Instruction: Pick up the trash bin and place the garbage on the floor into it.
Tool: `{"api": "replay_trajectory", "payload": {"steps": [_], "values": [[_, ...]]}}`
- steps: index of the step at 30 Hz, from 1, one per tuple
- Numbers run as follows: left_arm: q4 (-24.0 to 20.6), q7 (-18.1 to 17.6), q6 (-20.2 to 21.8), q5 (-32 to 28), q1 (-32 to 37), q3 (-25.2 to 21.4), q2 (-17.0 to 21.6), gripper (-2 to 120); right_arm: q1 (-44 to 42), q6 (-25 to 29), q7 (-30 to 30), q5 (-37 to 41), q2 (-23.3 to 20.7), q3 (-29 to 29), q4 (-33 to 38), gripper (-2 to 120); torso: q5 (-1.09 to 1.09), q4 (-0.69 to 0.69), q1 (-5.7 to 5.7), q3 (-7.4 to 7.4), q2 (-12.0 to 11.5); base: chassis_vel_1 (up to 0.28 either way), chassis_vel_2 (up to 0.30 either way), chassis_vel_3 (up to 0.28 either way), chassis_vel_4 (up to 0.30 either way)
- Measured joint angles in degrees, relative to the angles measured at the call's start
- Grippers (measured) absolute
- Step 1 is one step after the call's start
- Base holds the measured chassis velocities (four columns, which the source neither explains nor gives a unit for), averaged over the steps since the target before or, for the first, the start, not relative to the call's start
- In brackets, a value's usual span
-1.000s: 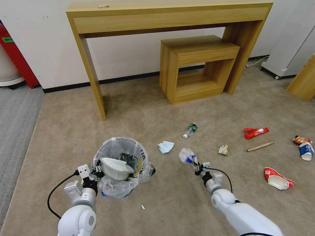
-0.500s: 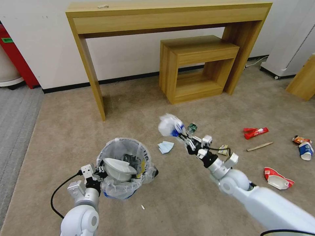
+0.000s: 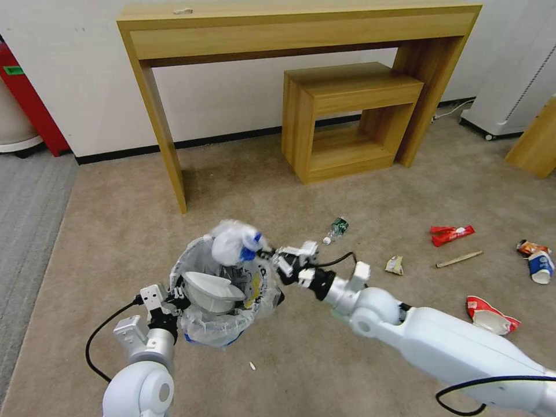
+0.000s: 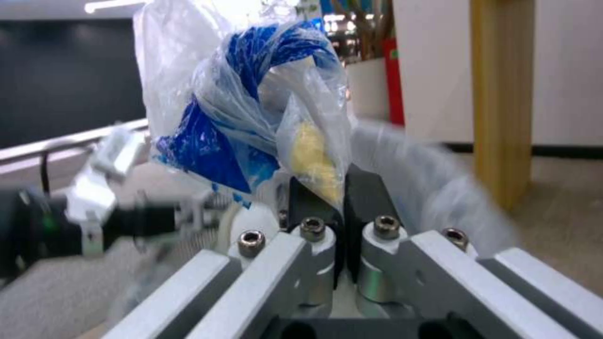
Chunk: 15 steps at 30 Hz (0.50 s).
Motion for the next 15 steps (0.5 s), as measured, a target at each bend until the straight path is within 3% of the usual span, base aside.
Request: {"api": "replay_trajectory", "payload": {"steps": [9,15], "values": [[-0.9,0.0,0.0,-0.1,0.4,-0.3,0.0,1,0.8,0.0,1.3,-1.2,2.0,-3.2,-2.1,3,-0.01,0.00,0.00,0.00,0.0,0.000,0.000,0.000,0.000],[-0.6,0.0,0.2,-0.2,0.0,0.1,-0.2,1,-0.1,-0.2,1.8,-2.3,1.2,-2.6,-2.8,28,0.00,-0.01,0.00,0.00,0.0,0.000,0.000,0.000,0.000]]}}
